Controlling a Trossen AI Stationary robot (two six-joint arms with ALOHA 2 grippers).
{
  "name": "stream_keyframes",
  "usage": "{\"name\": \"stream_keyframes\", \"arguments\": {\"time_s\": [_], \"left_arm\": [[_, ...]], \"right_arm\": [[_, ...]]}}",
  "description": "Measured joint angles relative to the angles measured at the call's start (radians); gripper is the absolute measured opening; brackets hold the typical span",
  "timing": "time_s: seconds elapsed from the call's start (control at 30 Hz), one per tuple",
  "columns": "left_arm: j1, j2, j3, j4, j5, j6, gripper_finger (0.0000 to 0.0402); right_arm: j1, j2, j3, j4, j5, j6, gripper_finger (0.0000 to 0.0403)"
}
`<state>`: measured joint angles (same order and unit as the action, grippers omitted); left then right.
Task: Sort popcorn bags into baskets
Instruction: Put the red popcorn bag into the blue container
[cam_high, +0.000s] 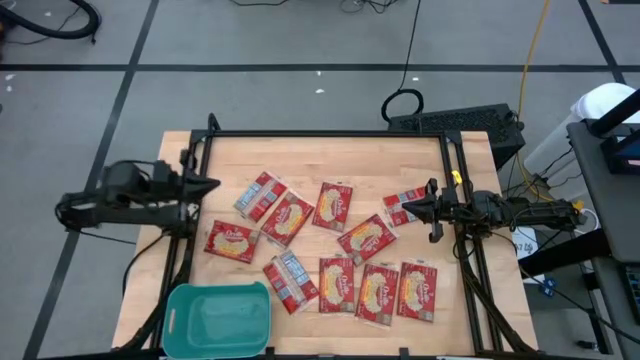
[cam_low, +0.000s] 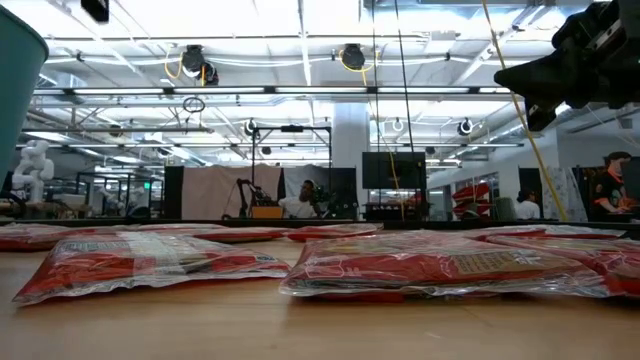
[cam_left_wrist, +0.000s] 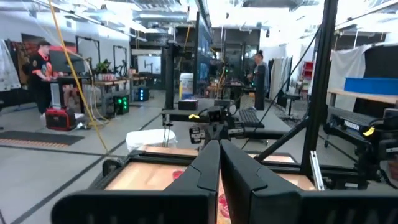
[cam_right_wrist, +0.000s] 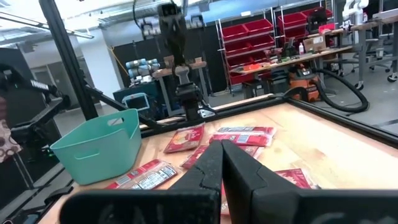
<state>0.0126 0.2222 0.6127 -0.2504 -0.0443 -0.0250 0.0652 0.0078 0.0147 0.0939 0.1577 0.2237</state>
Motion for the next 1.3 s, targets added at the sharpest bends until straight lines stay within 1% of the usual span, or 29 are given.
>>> {"name": "stream_keyframes", "arguments": {"time_s": [0.13, 0.23, 0.33, 0.4, 0.53, 0.73, 0.87, 1.0, 1.07, 1.13, 1.3], "left_arm": [[0.0, 0.134, 0.218, -0.174, -0.008, 0.001, 0.0019], [0.0, 0.233, 0.354, -0.287, -0.017, 0.003, 0.0019], [0.0, 0.323, 0.449, -0.401, -0.051, 0.017, 0.0019], [0.0, 0.377, 0.479, -0.463, -0.063, 0.047, 0.0019], [0.0, 0.457, 0.46, -0.5, -0.063, 0.14, 0.0019], [0.0, 0.549, 0.39, -0.496, -0.066, 0.184, 0.0019], [0.0, 0.585, 0.34, -0.467, -0.106, 0.18, 0.0019], [0.0, 0.6, 0.284, -0.414, -0.115, 0.17, 0.0019], [0.0, 0.603, 0.261, -0.371, -0.115, 0.156, 0.0019], [0.0, 0.603, 0.249, -0.365, -0.115, 0.155, 0.0019], [0.0, 0.611, 0.231, -0.367, -0.115, 0.145, 0.0019]], "right_arm": [[0.0, 0.0, 0.0, -0.002, 0.0, 0.0, 0.0], [0.0, 0.0, 0.0, -0.009, 0.001, 0.002, 0.0], [0.0, 0.004, 0.0, -0.019, 0.002, 0.025, 0.0], [0.0, 0.014, 0.0, -0.018, 0.002, 0.048, 0.0], [0.0, 0.036, 0.0, -0.016, 0.02, 0.075, 0.0], [0.0, 0.077, 0.008, 0.03, 0.03, 0.109, 0.0], [0.0, 0.132, 0.051, 0.021, 0.064, 0.103, 0.0], [0.0, 0.216, 0.155, 0.03, 0.081, 0.049, 0.0], [0.0, 0.268, 0.229, 0.011, 0.081, 0.019, 0.0], [0.0, 0.327, 0.313, -0.046, 0.085, -0.015, 0.0], [0.0, 0.505, 0.575, -0.213, 0.123, -0.09, 0.0]]}}
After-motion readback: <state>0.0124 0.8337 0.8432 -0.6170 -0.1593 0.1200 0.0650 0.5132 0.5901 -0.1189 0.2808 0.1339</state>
